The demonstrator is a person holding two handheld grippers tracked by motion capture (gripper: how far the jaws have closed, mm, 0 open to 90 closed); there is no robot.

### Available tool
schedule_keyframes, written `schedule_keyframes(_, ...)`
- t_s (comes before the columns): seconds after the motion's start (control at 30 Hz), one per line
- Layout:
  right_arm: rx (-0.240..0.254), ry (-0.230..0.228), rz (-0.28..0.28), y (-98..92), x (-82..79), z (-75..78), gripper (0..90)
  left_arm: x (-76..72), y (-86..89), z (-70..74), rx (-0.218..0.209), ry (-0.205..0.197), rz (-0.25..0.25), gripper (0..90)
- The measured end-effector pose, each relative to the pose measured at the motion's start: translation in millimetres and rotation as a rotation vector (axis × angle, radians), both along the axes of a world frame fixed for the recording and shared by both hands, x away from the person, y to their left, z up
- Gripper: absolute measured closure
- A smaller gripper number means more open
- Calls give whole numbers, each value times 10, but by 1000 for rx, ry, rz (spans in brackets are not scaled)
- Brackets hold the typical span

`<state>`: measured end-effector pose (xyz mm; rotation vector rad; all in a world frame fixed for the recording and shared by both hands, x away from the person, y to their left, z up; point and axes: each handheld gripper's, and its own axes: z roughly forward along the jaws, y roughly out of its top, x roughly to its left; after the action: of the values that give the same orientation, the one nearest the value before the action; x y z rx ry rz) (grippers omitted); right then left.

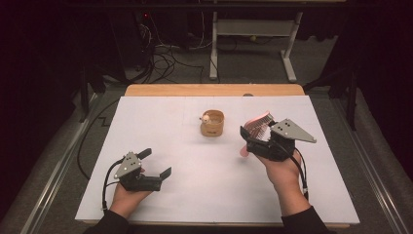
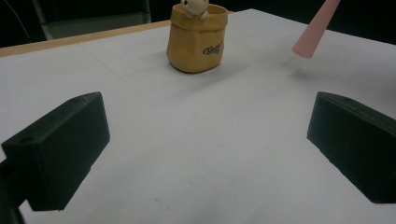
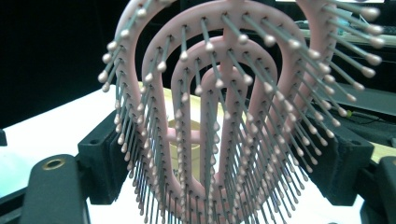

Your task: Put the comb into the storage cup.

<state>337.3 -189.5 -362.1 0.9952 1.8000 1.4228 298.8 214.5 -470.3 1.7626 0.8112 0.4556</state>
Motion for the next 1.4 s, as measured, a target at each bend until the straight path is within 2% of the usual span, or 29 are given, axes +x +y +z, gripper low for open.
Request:
schedule_keyframes(0.3, 14, -11, -10, 42, 41, -10, 200, -14, 16, 12, -17, -18, -2, 0)
schedule_keyframes(0.47, 0, -14, -8, 64, 54, -5, 200, -16, 30, 20, -27, -21, 2, 0)
schedule_keyframes(0.77, 2, -27, 0, 145, 105, 88, 200, -24, 31, 28, -13, -22, -10, 0)
schedule_keyframes(1.1, 11, -38, 5, 232, 136, 148, 200, -34, 6, 31, -16, -5, -36, 0)
schedule_keyframes(1.17, 4, -53, 1, 234, 135, 171, 200, -36, 0, 30, -13, -8, -35, 0)
schedule_keyframes(1.3, 17, -46, 0, 245, 153, 197, 200, -42, 1, 36, -21, -6, -25, 0)
schedule_keyframes(1.4, 9, -60, 0, 262, 159, 209, 200, -50, -2, 31, -9, -10, -29, 0)
